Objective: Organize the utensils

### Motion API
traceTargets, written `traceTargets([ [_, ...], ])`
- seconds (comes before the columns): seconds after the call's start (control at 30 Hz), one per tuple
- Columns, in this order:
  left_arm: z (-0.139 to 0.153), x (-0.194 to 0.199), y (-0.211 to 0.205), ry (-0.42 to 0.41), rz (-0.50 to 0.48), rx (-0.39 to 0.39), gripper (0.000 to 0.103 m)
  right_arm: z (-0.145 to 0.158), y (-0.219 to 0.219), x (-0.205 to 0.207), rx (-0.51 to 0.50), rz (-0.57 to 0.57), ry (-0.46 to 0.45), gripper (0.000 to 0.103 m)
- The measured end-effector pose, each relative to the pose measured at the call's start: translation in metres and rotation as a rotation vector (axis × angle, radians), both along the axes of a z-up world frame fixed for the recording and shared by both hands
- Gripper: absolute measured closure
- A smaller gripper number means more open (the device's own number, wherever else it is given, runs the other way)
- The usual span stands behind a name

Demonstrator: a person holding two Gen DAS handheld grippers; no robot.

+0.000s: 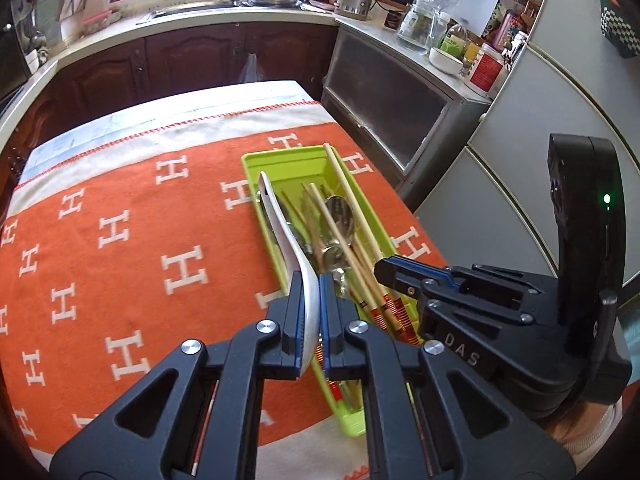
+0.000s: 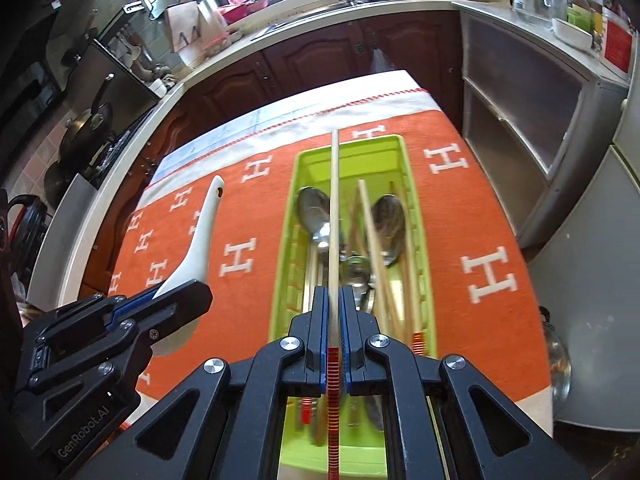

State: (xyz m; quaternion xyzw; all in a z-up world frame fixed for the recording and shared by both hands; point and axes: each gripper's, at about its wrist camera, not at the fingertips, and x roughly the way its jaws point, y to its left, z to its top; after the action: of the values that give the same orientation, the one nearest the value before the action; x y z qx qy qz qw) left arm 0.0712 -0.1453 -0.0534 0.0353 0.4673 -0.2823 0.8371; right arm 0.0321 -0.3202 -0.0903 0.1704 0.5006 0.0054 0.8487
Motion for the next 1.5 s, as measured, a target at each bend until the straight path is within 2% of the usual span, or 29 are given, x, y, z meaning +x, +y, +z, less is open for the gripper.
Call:
traceTargets([
  [0.27, -0.031, 0.018, -0.026, 0.068, 0.000, 0.007, 0.099, -0.018, -0.020, 0.011, -0.038, 0.004, 0.032, 0.098],
  [0.57, -0.047, 0.026, -0.013, 0.118, 0.024, 0.017, 0.098, -0.028, -0.009, 0.020, -0.040, 0.008, 0.044, 0.093],
  [0.63, -0.047, 0.026, -0.009, 0.120, 0.029, 0.022, 0.094, -0.028, -0.007, 0.020, -0.042, 0.010, 0.043, 0.093],
  [0.67, -0.046, 0.026, -0.009, 0.120, 0.030, 0.021, 0.088, -0.028, -0.006, 0.020, -0.045, 0.011, 0.041, 0.093],
  [0.77, -0.041, 0.022, -0.002, 0.095, 0.046, 0.028, 0.072, -0.025, -0.002, 0.017, -0.051, 0.012, 0.035, 0.093],
  [0.8, -0.040, 0.020, -0.001, 0.086, 0.049, 0.030, 0.070, -0.024, 0.000, 0.016, -0.055, 0.012, 0.032, 0.093],
  [1.13, -0.024, 0.005, 0.030, 0.017, 0.100, 0.062, 0.070, -0.005, 0.016, -0.002, -0.093, 0.026, -0.004, 0.093],
  [1.5, -0.003, -0.015, 0.084, -0.046, 0.236, 0.087, 0.070, 0.013, 0.048, -0.024, -0.079, 0.080, -0.025, 0.088],
])
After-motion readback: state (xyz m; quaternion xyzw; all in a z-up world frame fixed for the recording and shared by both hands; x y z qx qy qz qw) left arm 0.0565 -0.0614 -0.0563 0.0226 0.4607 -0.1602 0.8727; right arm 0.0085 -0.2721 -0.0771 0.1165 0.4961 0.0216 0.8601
